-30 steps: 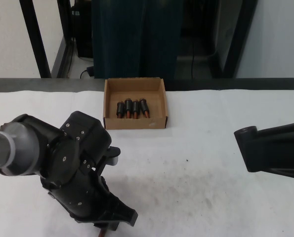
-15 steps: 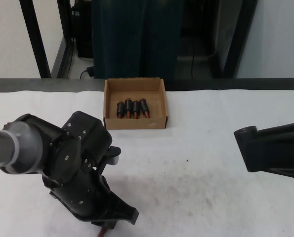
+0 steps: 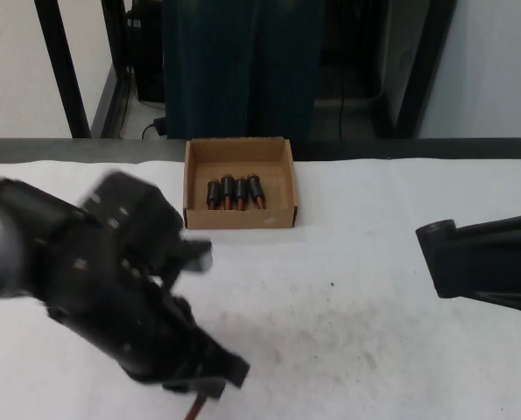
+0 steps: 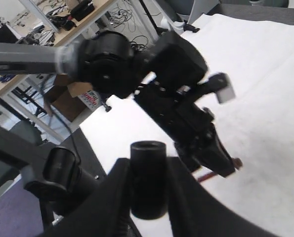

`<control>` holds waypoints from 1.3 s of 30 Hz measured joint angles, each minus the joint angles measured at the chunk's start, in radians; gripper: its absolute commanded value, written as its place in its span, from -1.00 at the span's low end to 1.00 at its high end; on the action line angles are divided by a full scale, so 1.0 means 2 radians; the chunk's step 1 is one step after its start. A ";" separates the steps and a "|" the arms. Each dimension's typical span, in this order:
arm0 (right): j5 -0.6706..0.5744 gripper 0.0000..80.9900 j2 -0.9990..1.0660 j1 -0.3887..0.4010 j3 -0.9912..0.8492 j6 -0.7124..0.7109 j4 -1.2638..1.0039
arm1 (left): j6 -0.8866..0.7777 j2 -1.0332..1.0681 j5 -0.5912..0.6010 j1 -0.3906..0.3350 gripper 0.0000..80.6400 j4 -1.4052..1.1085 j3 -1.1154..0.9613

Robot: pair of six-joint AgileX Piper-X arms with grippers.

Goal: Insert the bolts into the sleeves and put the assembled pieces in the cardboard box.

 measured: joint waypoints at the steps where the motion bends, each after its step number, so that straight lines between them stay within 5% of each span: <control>1: 0.002 -0.99 0.000 0.000 0.004 -0.003 0.000 | -0.002 -0.021 0.002 0.000 -0.98 0.000 0.000; 9: -0.003 -0.99 0.000 0.000 0.055 -0.080 -0.033 | -0.012 -0.242 0.019 0.000 -0.98 -0.042 0.000; 15: -0.035 -0.99 0.003 0.000 0.132 -0.081 -0.192 | -0.027 -0.347 0.016 0.000 -0.98 -0.155 0.009; 20: -0.041 -0.99 0.046 0.001 0.192 -0.043 -0.347 | -0.063 -0.373 0.019 0.000 -0.98 -0.239 0.038; 39: -0.091 -0.99 0.247 0.006 0.197 -0.078 -0.621 | -0.081 -0.393 0.049 0.000 -0.98 -0.443 0.164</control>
